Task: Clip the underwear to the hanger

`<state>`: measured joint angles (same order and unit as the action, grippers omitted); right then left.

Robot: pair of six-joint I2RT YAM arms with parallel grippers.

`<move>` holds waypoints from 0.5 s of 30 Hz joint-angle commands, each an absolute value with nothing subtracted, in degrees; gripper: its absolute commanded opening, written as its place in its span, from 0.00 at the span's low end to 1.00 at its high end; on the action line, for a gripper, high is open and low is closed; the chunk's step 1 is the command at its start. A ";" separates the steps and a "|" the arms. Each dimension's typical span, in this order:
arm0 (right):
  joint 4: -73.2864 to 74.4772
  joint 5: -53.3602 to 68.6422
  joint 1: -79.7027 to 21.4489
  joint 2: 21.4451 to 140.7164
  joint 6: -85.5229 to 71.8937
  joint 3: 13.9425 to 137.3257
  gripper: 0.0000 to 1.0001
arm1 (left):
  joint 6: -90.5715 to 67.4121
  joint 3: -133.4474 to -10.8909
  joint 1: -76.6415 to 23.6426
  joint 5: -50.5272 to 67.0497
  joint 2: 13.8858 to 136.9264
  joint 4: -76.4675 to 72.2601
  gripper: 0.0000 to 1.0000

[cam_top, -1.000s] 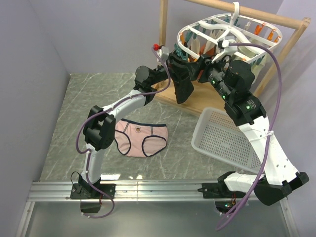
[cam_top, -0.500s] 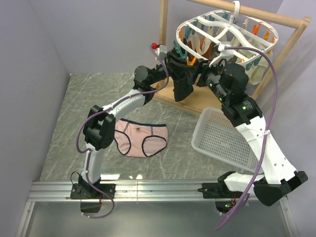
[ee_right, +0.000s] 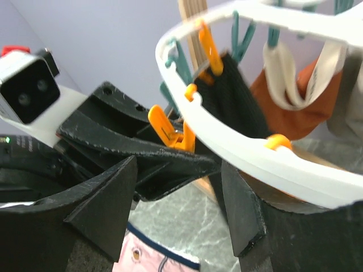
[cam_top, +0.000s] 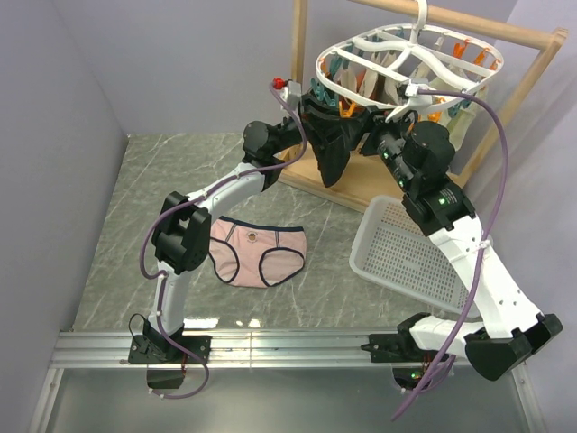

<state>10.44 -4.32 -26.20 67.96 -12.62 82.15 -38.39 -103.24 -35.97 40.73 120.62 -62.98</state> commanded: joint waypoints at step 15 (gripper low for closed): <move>-3.60 -6.77 -27.16 66.71 -8.97 77.88 0.64 | -39.73 -106.79 -36.03 42.71 120.67 -67.94 0.00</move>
